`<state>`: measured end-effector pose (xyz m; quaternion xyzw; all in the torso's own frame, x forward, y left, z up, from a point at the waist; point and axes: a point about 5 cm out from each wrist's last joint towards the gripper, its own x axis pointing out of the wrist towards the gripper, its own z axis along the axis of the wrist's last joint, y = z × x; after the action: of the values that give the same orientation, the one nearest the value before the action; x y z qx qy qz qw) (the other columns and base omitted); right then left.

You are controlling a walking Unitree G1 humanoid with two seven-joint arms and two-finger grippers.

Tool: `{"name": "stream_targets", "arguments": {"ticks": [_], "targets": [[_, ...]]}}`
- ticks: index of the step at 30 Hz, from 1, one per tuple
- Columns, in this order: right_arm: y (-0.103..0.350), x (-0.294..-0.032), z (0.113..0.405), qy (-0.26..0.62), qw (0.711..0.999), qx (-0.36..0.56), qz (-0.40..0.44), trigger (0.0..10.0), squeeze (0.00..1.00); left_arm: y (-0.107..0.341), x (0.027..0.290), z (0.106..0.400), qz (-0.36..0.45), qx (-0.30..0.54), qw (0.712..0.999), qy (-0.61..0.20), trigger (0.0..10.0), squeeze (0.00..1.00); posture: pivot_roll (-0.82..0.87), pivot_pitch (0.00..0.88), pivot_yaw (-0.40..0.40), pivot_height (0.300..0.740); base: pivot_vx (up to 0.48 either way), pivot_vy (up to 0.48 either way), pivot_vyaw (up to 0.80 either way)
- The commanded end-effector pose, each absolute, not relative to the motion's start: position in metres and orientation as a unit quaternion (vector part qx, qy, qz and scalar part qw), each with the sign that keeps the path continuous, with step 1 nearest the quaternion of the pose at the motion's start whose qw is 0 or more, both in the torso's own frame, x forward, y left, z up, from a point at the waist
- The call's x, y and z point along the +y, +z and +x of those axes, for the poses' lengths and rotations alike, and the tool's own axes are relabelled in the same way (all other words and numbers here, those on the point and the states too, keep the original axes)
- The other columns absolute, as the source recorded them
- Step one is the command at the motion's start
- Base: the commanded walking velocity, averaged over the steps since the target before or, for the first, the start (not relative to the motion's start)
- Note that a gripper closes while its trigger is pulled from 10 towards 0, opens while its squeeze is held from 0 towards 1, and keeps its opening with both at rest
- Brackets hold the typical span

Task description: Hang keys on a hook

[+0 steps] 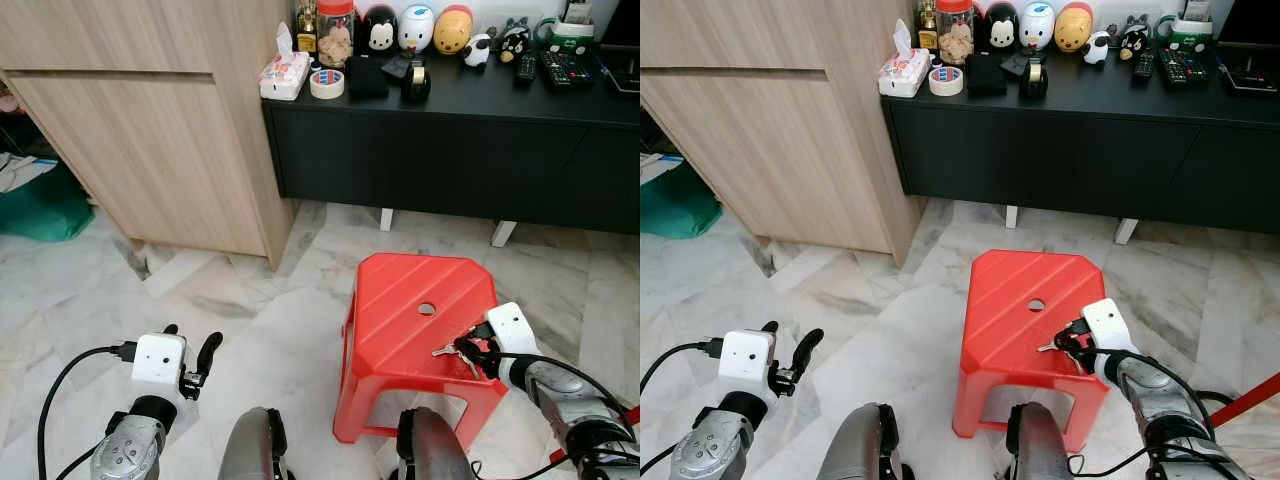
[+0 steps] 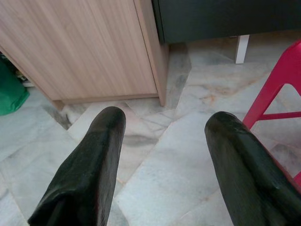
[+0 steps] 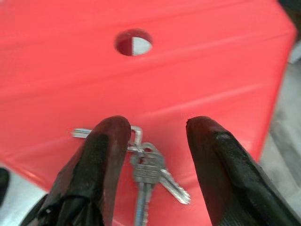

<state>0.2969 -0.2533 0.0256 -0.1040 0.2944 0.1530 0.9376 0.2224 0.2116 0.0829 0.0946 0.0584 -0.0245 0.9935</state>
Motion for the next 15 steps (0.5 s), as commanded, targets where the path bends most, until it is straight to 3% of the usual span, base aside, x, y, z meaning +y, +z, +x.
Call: {"name": "stream_targets", "arguments": {"ticks": [1, 15], "targets": [[0.0284, -0.2488, 0.2996, 0.177, 0.935, 0.288, -0.107, 10.0, 0.0, 0.0807, 0.2133, 0.22, 0.106, 0.065, 0.992, -0.029, 10.0, 0.0, 0.09, 0.126, 0.073, 0.592, 0.0, 0.0, 0.0], [0.0231, -0.2477, 0.2983, 0.16, 0.929, 0.306, -0.132, 10.0, 0.0, 0.0786, 0.2109, 0.2184, 0.106, 0.069, 0.991, -0.036, 10.0, 0.0, 0.09, 0.12, 0.08, 0.592, 0.0, 0.0, 0.0]]}}
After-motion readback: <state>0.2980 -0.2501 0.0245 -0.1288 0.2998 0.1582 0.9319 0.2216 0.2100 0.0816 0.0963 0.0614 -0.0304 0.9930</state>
